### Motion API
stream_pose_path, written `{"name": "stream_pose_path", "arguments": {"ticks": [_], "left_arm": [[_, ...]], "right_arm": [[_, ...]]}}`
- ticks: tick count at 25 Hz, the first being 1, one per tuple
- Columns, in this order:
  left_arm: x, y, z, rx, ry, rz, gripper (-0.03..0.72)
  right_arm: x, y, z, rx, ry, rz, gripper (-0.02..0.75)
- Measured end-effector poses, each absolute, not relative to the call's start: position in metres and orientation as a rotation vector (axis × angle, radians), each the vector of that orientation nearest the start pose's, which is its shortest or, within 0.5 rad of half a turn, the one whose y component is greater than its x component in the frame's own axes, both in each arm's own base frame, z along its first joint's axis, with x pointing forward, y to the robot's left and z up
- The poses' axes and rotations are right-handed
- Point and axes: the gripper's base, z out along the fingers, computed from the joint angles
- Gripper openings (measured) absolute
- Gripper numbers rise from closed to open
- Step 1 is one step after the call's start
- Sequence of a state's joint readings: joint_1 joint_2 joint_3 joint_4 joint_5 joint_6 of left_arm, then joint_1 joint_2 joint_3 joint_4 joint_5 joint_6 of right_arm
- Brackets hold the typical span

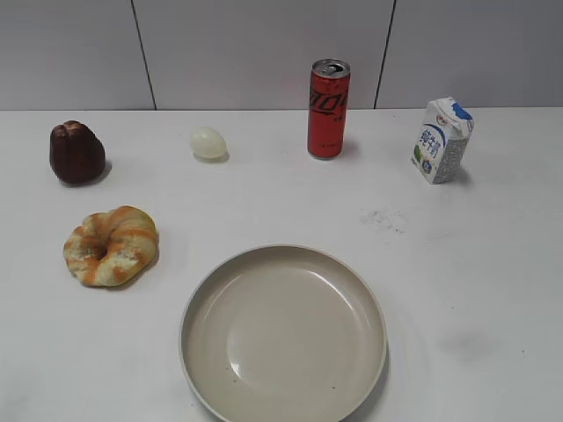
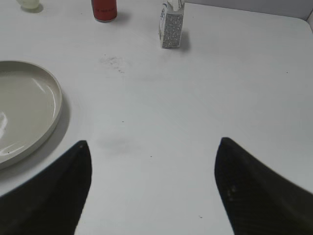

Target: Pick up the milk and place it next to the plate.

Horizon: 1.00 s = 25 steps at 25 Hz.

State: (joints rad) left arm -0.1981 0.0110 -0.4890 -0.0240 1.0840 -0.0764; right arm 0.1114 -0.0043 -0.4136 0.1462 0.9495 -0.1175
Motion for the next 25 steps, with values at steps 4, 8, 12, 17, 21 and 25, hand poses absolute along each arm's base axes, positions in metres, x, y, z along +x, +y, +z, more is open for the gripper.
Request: {"name": "stream_pose_path", "arguments": {"ticks": [4,8,12,17,21,25], "left_arm": [[-0.003,-0.001,0.272,0.129,2.091,-0.195,0.207],[-0.003,-0.001,0.272,0.129,2.091,-0.195,0.207],[-0.003,-0.001,0.272,0.129,2.091,-0.195,0.207],[-0.003,-0.001,0.272,0.129,2.091,-0.195,0.207],[-0.003,-0.001,0.272,0.129,2.091,-0.195,0.207],[-0.003,-0.001,0.272,0.129,2.091,-0.195,0.207]], "right_arm": [[0.007,0.012,0.262,-0.220,1.999,0.170,0.592],[0.007,0.012,0.262,-0.219,1.999,0.170,0.592],[0.007,0.011,0.262,-0.215,2.000,0.171,0.592],[0.013,0.012,0.265,-0.192,2.029,0.182,0.592],[0.032,0.013,0.277,-0.125,2.001,0.206,0.592],[0.063,0.015,0.285,-0.047,2.009,0.231,0.592]]}}
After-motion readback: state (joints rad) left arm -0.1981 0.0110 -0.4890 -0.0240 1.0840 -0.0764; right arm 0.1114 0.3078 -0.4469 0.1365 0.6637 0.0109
